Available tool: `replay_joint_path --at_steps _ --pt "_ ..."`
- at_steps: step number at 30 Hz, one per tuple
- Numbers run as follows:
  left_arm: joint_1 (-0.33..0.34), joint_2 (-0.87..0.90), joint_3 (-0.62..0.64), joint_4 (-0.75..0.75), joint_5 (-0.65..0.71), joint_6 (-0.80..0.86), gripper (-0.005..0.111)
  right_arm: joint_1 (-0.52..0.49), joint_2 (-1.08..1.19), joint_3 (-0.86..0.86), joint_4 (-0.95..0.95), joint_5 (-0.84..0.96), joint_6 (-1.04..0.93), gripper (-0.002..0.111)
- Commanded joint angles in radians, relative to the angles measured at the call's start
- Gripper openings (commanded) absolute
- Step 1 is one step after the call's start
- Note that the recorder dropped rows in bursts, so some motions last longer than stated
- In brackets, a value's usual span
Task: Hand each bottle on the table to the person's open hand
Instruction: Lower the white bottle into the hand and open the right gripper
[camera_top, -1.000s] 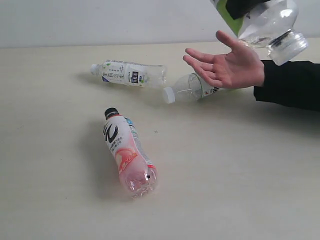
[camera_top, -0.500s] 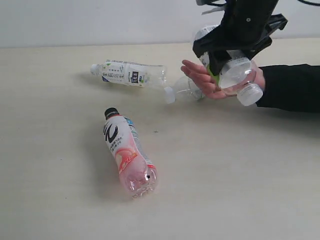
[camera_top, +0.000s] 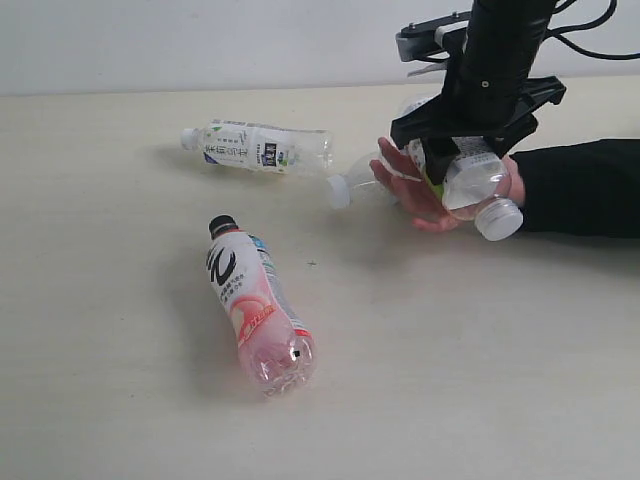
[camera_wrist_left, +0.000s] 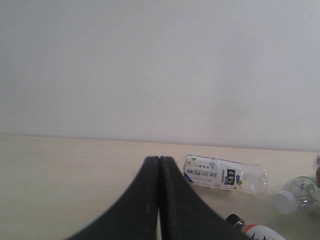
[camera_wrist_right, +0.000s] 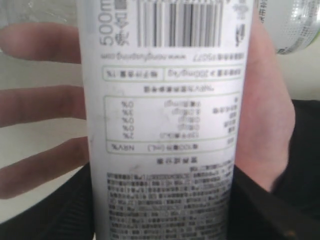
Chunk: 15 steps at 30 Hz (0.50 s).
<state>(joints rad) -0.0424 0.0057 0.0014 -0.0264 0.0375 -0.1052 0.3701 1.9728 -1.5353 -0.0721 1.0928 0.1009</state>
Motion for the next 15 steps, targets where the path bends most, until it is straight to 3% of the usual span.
replay_joint_path --at_steps 1,9,15 --pt "0.003 -0.006 -0.001 -0.004 -0.003 -0.002 0.000 -0.006 -0.002 -0.008 0.001 -0.006 0.004 0.002" --pt "0.003 -0.006 -0.001 -0.004 -0.003 -0.002 0.000 -0.006 -0.002 -0.008 0.018 0.038 0.004 0.022" --pt "0.003 -0.006 -0.001 -0.004 -0.003 -0.002 0.000 -0.006 -0.002 -0.008 0.020 0.038 0.004 0.045"
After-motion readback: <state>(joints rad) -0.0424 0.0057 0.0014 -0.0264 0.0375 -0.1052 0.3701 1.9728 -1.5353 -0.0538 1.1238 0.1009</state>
